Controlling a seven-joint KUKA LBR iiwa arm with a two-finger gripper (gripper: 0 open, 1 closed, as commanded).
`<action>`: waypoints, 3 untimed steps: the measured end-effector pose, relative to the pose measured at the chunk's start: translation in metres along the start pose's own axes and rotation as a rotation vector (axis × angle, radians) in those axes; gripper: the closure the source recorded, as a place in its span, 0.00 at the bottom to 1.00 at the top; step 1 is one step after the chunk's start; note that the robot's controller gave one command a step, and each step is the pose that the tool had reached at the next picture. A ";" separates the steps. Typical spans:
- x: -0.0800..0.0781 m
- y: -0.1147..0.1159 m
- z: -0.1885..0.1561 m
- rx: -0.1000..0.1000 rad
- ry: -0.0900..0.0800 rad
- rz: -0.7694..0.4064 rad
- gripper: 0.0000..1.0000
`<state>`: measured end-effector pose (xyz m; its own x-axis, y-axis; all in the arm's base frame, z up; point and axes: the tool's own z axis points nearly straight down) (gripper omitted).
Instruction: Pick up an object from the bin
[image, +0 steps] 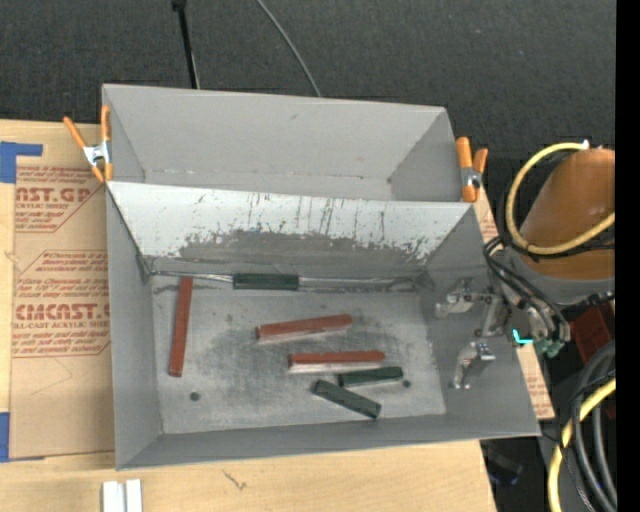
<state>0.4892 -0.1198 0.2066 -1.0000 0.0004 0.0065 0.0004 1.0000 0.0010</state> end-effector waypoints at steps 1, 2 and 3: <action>-0.002 0.001 -0.004 0.001 -0.008 -0.001 0.00; -0.007 0.017 0.046 0.003 -0.012 -0.081 0.00; -0.012 0.034 0.132 0.001 -0.011 0.061 1.00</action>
Offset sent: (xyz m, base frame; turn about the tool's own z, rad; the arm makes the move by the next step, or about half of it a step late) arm 0.0137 0.0470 -0.1366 -0.2251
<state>0.5002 -0.0859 0.0742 -0.9981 0.0613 -0.0049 0.0613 0.9981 0.0002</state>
